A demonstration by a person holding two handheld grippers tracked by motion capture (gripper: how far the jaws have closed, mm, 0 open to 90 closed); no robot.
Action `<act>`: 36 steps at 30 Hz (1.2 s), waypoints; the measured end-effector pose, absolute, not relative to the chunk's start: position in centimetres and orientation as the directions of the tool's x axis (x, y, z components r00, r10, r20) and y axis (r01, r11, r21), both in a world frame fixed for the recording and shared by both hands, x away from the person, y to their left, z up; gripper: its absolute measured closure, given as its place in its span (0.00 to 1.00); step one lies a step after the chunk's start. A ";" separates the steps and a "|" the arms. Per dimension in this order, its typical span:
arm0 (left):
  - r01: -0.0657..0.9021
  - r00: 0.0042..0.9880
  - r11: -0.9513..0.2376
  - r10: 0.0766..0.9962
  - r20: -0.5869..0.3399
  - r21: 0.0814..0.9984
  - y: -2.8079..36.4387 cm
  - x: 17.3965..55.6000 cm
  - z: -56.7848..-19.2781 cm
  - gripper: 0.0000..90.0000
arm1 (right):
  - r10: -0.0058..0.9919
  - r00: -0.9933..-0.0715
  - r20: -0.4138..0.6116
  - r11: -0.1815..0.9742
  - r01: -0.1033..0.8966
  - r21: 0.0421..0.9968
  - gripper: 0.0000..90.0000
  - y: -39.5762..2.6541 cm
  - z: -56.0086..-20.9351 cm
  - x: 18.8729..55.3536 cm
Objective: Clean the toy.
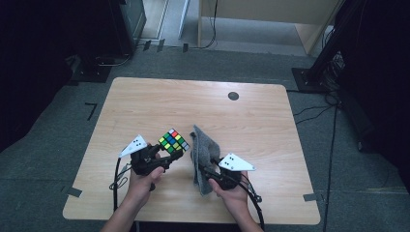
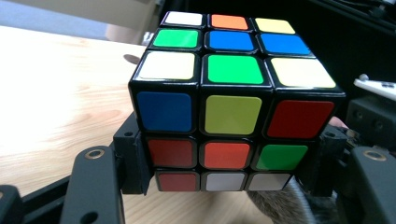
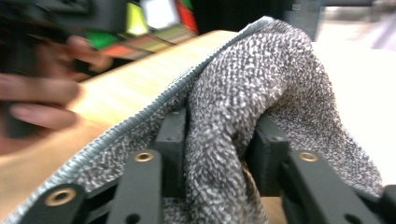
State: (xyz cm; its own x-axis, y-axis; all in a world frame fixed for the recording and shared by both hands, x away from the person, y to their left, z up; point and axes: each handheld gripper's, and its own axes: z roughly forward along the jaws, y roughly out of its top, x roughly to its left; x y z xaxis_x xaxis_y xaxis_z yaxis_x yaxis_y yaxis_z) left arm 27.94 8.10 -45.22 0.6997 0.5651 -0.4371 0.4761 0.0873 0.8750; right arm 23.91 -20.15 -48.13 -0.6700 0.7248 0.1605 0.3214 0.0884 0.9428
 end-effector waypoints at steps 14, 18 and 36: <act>0.493 0.640 0.132 0.615 -0.461 0.860 9.5 28.6 -44.4 0.38 | 0.815 -0.578 -0.033 0.174 0.191 0.966 0.34 -21.3 -44.2 23.3; 0.500 0.653 0.117 0.599 -0.463 0.858 8.5 28.2 -44.4 0.38 | 0.771 -0.635 -0.038 0.198 0.183 0.963 0.32 -19.8 -44.5 22.9; 0.575 0.704 0.048 0.480 -0.524 0.817 4.3 26.5 -44.3 0.38 | 0.751 -0.660 -0.024 0.134 0.116 0.984 0.25 -16.8 -46.3 21.8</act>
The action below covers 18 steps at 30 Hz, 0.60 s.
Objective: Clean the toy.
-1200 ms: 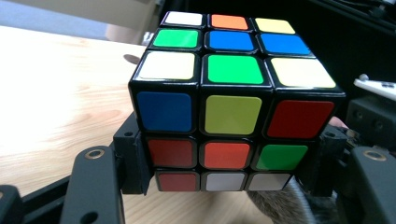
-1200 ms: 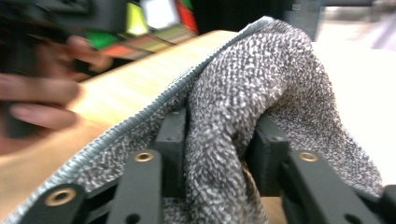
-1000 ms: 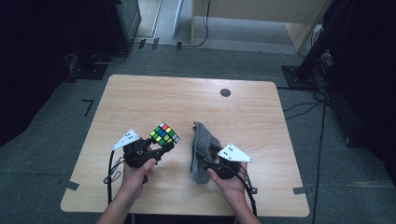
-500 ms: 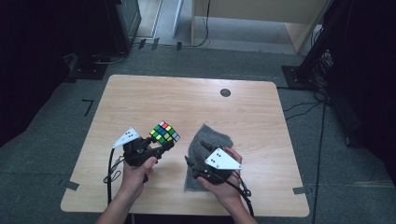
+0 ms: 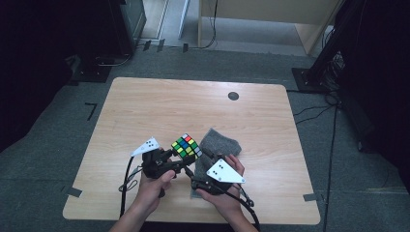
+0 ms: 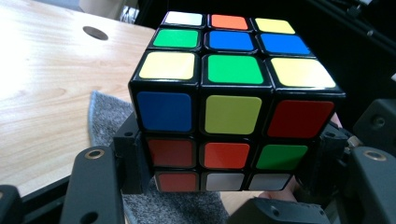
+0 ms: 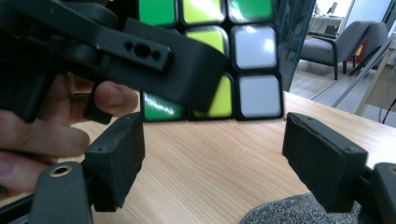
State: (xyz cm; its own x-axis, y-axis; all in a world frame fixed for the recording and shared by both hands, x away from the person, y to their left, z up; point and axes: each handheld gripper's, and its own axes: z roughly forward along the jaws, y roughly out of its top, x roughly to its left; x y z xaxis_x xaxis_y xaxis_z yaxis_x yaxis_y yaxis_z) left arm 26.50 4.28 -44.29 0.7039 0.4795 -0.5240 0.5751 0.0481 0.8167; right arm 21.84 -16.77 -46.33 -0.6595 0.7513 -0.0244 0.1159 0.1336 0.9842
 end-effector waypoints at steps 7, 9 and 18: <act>0.587 0.713 0.020 0.459 -0.529 0.809 3.6 26.4 -44.6 0.38 | 0.769 -0.637 -0.051 0.132 0.081 0.988 0.36 -16.5 -46.7 21.7; 0.594 0.711 0.020 0.454 -0.536 0.804 3.7 26.5 -44.7 0.38 | 0.772 -0.632 -0.060 0.134 0.070 0.988 0.37 -16.5 -46.8 21.6; 0.626 0.701 0.014 0.427 -0.571 0.780 3.9 27.0 -45.2 0.38 | 0.791 -0.603 -0.105 0.179 0.064 0.982 0.38 -16.0 -46.9 21.4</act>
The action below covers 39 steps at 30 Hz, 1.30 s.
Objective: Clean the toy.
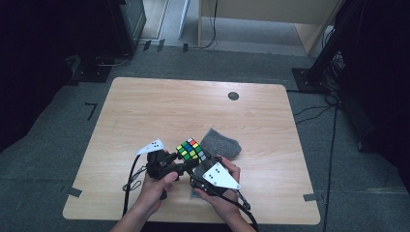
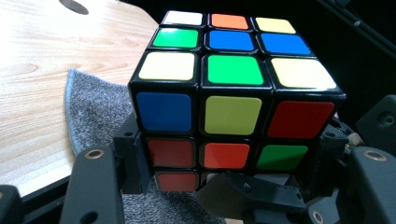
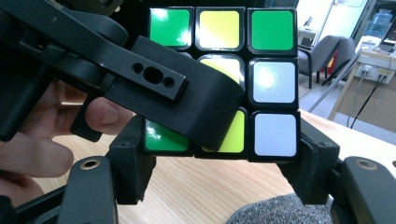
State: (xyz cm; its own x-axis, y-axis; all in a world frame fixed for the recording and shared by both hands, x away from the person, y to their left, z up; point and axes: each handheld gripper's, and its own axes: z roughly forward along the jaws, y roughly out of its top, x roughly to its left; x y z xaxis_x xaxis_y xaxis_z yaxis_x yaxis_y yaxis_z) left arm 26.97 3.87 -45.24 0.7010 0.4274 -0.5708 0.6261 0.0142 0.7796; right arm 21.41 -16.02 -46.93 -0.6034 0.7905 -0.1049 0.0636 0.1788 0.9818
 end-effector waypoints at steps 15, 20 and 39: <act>0.513 0.726 0.067 0.499 -0.474 0.856 6.4 27.7 -44.2 0.28 | 0.792 -0.609 -0.051 0.199 0.177 0.964 0.39 -17.7 -47.2 22.8; 0.371 0.727 0.010 0.620 -0.297 0.929 7.8 27.6 -43.9 0.27 | 0.807 -0.590 0.017 0.163 0.250 0.954 0.39 -19.5 -46.6 23.8; 0.038 0.774 -0.445 0.579 0.255 0.895 3.8 26.1 -47.1 0.28 | 0.776 -0.590 0.222 0.063 0.423 0.904 0.39 -20.5 -44.2 24.1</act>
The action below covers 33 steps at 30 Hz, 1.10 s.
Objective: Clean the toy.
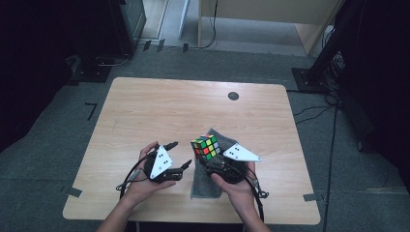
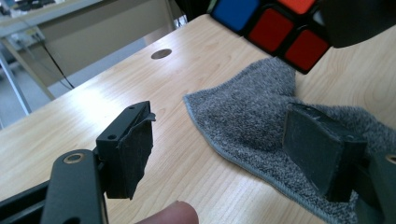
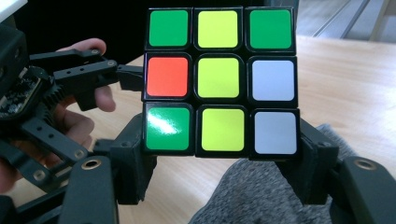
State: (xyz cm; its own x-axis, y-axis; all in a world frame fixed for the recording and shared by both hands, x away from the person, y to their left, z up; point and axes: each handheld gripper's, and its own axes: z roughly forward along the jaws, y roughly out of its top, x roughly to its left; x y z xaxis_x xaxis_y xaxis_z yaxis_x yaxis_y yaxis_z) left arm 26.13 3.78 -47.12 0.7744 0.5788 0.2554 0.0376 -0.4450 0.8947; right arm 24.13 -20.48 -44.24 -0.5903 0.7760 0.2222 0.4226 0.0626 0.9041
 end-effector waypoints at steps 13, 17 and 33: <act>-0.101 0.784 -0.483 0.499 0.369 0.869 2.9 25.2 -47.8 0.24 | 0.732 -0.614 0.295 0.089 0.515 0.853 0.38 -19.0 -44.9 24.0; -0.122 0.789 -0.489 0.480 0.383 0.864 2.8 25.0 -47.9 0.25 | 0.723 -0.620 0.307 0.099 0.532 0.841 0.38 -18.8 -45.1 24.1; -0.147 0.778 -0.491 0.479 0.407 0.859 2.6 24.8 -48.1 0.26 | 0.682 -0.644 0.348 0.123 0.570 0.812 0.38 -18.5 -45.4 24.3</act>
State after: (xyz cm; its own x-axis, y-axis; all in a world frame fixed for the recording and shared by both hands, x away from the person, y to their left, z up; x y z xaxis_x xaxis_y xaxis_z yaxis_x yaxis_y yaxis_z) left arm 24.80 2.65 -48.11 0.7778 0.4787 0.4073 -0.1473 -0.4911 0.8585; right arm 24.31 -18.49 -45.39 -0.6436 0.6816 0.3482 0.5699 0.1231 0.8124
